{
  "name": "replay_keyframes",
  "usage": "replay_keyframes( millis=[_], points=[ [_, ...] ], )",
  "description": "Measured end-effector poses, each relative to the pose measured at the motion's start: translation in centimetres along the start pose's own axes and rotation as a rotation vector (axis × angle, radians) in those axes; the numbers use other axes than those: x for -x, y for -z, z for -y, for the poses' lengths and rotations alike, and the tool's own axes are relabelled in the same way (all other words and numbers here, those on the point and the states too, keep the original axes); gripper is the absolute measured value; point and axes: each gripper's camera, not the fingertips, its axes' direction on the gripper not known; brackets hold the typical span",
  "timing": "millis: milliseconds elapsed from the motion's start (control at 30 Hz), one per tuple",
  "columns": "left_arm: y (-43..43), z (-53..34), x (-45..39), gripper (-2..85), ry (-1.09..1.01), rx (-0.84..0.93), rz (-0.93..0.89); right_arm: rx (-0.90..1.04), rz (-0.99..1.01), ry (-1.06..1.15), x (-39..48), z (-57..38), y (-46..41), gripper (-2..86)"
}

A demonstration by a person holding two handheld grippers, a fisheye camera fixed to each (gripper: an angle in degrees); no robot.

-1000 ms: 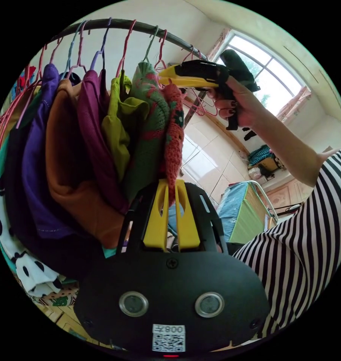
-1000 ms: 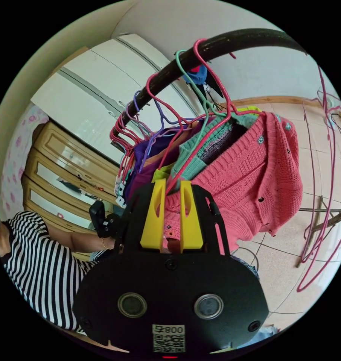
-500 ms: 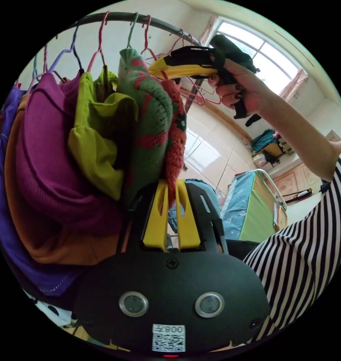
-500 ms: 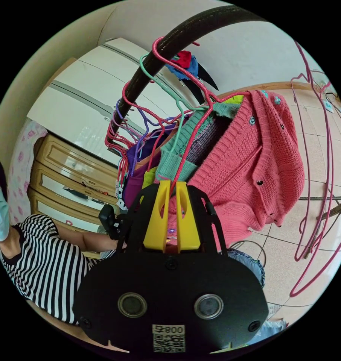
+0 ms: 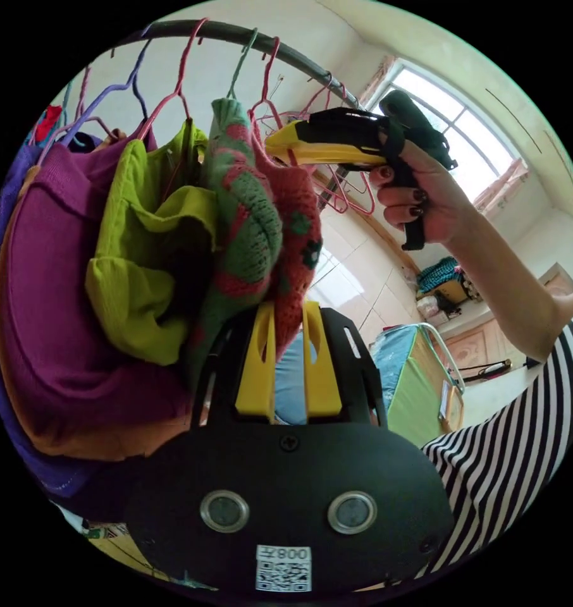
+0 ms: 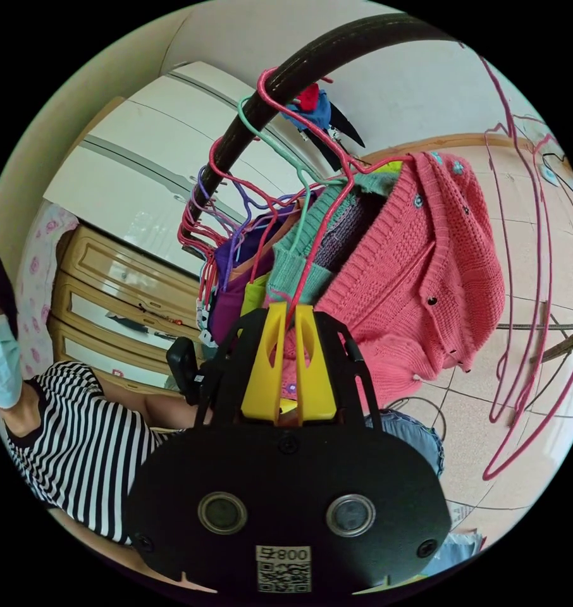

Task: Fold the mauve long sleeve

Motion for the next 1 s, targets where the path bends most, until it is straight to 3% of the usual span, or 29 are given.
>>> replay_keyframes(
  millis=[267, 567, 1000],
  points=[
    [0.0, 0.2, -3.6, 8.0, -0.083, -0.054, 0.069, 0.024, -0.001, -0.008, -1.8, -0.8, 1.1, 1.9],
    [-1.8, 0.9, -6.2, 4.3, -0.215, 0.009, 0.156, 0.031, 0.007, -0.022, -2.8, -0.6, 0.2, 1.7],
    [0.2, -2.6, -4.9, 3.6, -0.205, 0.014, 0.204, 0.07, 0.115, -0.02, -2.4, 0.8, -0.9, 1.6]
  ],
)
